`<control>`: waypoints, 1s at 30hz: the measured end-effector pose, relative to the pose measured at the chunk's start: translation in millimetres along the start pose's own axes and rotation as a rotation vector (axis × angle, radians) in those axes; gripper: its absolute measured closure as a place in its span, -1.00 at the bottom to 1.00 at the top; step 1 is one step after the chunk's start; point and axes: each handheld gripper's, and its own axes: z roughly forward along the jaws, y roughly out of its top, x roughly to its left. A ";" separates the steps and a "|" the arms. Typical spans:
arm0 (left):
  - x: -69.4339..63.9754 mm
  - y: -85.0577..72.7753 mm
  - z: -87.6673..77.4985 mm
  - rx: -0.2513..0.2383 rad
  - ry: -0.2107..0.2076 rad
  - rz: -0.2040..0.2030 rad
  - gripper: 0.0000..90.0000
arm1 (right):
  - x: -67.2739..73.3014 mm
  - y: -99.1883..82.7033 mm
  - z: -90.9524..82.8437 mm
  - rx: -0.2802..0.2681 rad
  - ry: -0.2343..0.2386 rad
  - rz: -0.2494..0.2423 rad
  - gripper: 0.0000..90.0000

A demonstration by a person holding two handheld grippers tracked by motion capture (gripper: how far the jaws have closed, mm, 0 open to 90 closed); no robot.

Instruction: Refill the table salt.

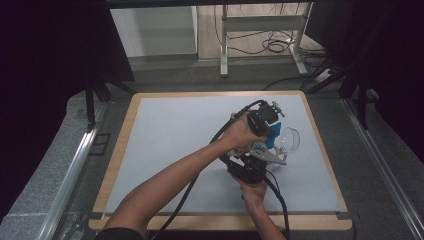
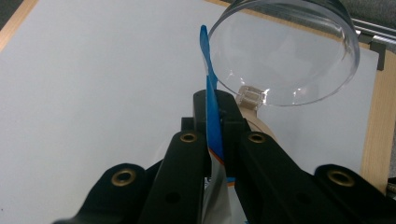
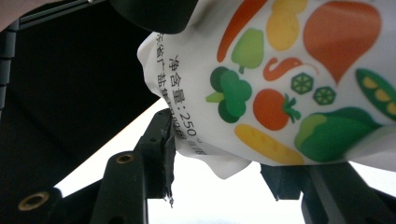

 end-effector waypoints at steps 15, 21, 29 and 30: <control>0.6 -0.3 0.1 -0.002 -0.003 -0.002 1.00 | 0.2 -0.1 0.5 0.002 -0.005 -0.004 0.13; 0.9 -0.6 0.4 -0.002 -0.005 -0.001 1.00 | 0.3 -0.1 0.7 0.002 -0.006 -0.006 0.13; 1.4 -0.4 0.6 -0.003 -0.007 0.001 1.00 | 1.4 1.2 0.6 -0.002 -0.008 -0.006 0.13; 1.6 -0.4 1.0 -0.002 -0.007 0.001 1.00 | 1.5 1.3 0.6 -0.001 -0.010 -0.007 0.13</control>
